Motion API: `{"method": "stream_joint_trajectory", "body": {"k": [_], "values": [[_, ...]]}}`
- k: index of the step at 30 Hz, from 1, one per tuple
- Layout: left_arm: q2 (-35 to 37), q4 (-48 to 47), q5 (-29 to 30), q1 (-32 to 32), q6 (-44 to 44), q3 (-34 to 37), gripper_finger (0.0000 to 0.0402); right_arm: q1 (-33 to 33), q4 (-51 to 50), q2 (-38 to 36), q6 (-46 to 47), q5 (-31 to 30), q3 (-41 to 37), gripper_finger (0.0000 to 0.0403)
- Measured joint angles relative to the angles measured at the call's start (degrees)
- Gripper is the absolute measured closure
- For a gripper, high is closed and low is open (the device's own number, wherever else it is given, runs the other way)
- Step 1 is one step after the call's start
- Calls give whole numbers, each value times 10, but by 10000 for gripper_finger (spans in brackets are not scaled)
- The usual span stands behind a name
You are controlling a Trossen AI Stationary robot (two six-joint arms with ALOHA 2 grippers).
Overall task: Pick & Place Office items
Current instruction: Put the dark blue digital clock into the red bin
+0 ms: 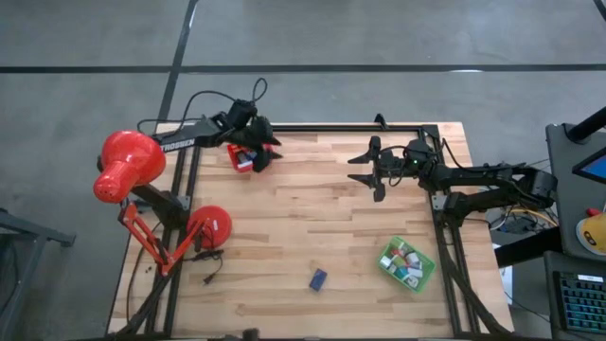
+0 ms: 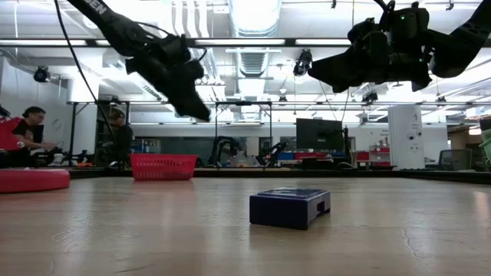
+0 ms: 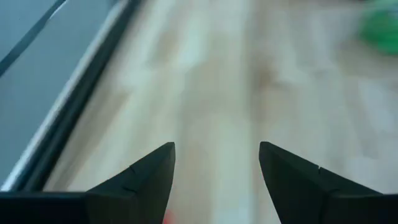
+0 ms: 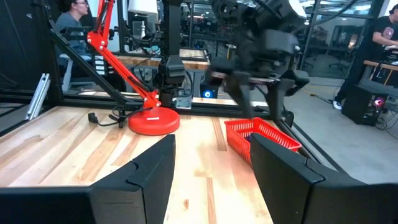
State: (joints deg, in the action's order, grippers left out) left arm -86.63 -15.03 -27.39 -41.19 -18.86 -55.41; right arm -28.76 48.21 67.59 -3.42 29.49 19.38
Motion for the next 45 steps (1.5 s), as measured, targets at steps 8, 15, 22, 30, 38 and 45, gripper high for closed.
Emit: {"method": "stream_joint_trajectory", "body": {"k": [8, 15, 22, 30, 38, 45], "values": [[-15, 65, -198, 44, -153, 26, 164, 0, 0, 0, 0, 0, 0, 199], [-31, 67, -258, 88, -211, 44, 165, 0, 0, 0, 0, 0, 0, 199], [-26, 65, -254, 87, -205, 52, 165, 0, 0, 0, 0, 0, 0, 199], [-26, 64, -251, 87, -182, 52, 165, 0, 0, 0, 0, 0, 0, 199], [-26, 65, -252, 87, -169, 52, 165, 0, 0, 0, 0, 0, 0, 199], [-26, 65, -252, 87, -169, 52, 165, 0, 3, 0, 0, 0, 0, 199]]}}
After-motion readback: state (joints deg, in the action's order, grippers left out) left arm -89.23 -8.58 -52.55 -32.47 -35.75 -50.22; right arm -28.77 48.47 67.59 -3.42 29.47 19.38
